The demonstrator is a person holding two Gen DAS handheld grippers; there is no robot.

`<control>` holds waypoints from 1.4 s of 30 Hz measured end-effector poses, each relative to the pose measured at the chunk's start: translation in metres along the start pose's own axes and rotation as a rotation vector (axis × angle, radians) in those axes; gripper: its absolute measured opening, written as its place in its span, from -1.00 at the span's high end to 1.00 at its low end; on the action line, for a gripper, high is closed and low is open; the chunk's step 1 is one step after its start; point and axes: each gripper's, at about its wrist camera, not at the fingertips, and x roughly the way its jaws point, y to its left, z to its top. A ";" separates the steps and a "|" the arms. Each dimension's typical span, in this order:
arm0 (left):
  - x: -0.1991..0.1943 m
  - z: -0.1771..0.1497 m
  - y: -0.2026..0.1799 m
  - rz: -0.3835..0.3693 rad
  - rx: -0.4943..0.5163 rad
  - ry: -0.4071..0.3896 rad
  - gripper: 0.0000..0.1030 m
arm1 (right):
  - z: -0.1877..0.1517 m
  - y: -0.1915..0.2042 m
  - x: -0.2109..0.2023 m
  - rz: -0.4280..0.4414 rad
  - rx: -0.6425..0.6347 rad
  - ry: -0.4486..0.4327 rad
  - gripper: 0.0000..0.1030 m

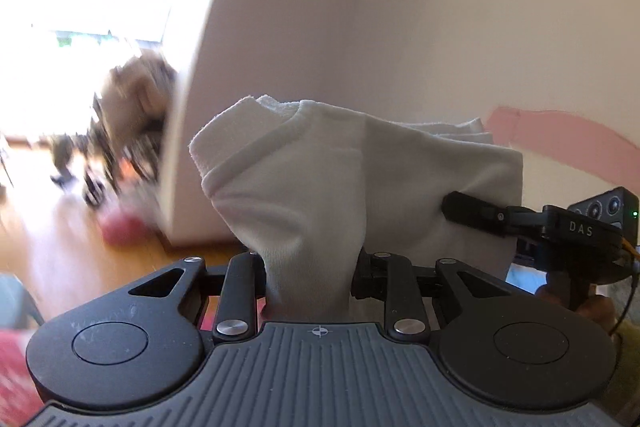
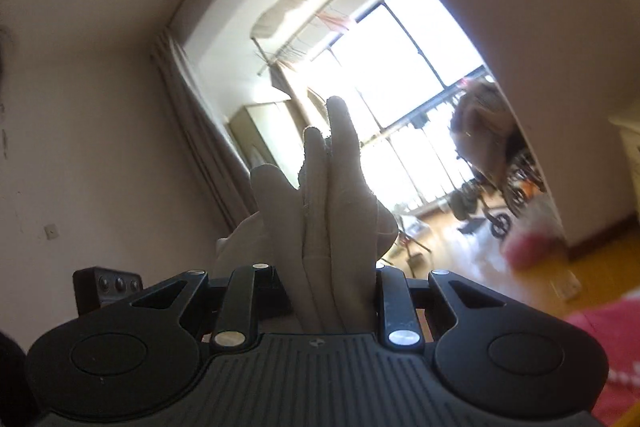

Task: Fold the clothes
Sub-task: 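Lift the folded white sweatshirt off the bed with both grippers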

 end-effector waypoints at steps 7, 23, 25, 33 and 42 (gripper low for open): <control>-0.054 0.073 -0.012 0.139 0.025 -0.191 0.53 | 0.082 0.075 0.052 0.125 -0.103 0.015 0.52; -0.204 0.148 -0.017 0.645 0.083 -0.280 0.53 | 0.089 0.217 0.201 0.546 -0.043 0.080 0.53; -0.221 0.141 -0.008 0.697 0.072 -0.277 0.53 | 0.074 0.233 0.224 0.584 -0.038 0.132 0.52; -0.285 0.091 0.057 0.827 -0.043 -0.316 0.53 | -0.008 0.291 0.320 0.710 -0.080 0.325 0.53; -0.347 0.025 0.131 0.984 -0.251 -0.349 0.53 | -0.135 0.345 0.448 0.850 0.000 0.587 0.53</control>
